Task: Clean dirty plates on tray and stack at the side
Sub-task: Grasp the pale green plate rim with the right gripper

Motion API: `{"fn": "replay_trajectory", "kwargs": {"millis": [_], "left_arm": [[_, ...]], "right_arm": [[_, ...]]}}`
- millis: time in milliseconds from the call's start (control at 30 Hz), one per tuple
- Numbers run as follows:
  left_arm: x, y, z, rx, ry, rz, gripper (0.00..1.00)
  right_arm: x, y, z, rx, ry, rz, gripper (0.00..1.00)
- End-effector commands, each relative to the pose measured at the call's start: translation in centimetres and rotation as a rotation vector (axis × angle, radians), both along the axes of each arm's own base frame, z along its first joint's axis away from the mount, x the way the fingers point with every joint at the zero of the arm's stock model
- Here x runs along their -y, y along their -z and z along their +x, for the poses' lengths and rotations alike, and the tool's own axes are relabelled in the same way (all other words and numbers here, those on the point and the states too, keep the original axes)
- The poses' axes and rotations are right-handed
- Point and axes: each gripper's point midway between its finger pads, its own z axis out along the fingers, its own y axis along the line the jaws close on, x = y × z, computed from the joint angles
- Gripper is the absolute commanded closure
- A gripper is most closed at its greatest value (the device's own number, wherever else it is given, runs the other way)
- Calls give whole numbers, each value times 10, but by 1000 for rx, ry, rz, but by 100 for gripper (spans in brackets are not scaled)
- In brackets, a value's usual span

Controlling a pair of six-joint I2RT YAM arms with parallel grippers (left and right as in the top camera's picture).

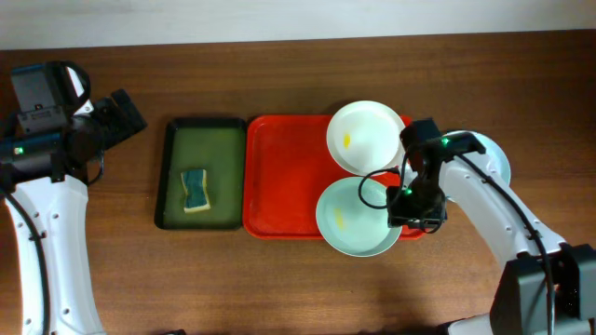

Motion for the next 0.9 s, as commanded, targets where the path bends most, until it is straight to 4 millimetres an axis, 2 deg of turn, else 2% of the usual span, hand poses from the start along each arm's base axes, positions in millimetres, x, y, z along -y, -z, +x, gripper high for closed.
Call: {"fn": "replay_trajectory", "kwargs": {"millis": [0, 133, 233, 400, 500, 567, 667, 767, 867], "left_arm": [[-1, 0, 0, 2, -7, -7, 1], [-1, 0, 0, 2, -7, -7, 1], [-1, 0, 0, 2, -7, -7, 1], [-1, 0, 0, 2, -7, -7, 1], [-1, 0, 0, 2, -7, -7, 1], [-1, 0, 0, 2, -7, -7, 1], [-1, 0, 0, 2, -7, -7, 1], [-1, 0, 0, 2, -7, -7, 1], [-1, 0, 0, 2, -7, -7, 1]], "right_arm": [[20, 13, 2, 29, 114, -138, 59], [23, 28, 3, 50, 174, -158, 62], [21, 39, 16, 114, 179, -140, 70], [20, 41, 20, 135, 180, -134, 74], [20, 43, 17, 127, 179, -136, 80], [21, 46, 15, 121, 179, -138, 80], [21, 47, 15, 122, 179, -137, 84], [21, 47, 14, 120, 179, -137, 93], [20, 47, 14, 118, 180, -134, 95]]}}
